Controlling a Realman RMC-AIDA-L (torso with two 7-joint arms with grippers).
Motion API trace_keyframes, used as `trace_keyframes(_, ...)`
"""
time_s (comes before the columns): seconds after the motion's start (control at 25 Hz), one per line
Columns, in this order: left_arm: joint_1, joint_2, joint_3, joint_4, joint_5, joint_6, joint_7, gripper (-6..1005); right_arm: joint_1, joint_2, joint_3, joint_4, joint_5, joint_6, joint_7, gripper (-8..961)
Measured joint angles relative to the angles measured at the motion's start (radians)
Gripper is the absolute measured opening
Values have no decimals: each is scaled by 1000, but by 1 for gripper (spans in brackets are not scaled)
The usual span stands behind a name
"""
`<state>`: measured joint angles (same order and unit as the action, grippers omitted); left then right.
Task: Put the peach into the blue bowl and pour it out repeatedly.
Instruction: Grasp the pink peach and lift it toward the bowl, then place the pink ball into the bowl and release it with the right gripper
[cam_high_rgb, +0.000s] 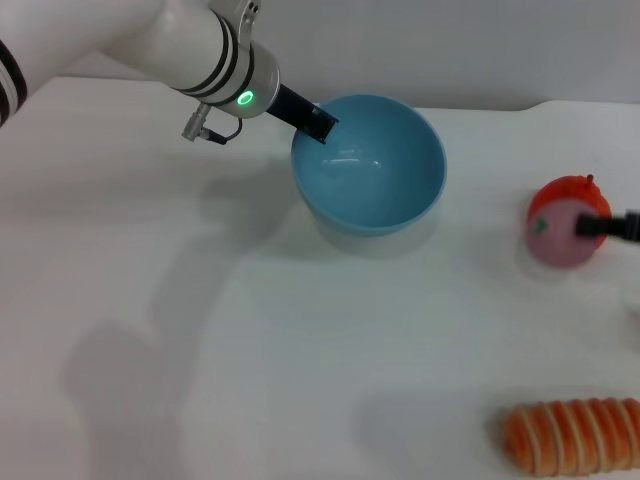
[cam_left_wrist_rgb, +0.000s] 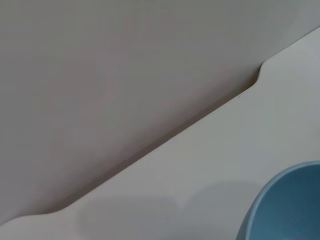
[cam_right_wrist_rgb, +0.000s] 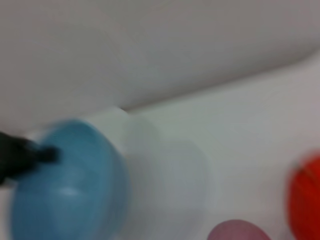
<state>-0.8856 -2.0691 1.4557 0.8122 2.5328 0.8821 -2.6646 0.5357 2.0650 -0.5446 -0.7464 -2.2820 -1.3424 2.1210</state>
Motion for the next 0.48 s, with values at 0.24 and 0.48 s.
trace_keyframes(0.24,-19,-4,56,1,-11,26,-22,-1,32,2,-72,-160,190,-195,12,65)
trace_keyframes(0.48,-51,-7,96,7,-45,103,-48,-1,110,2,-204,-175,253,-201,73,93)
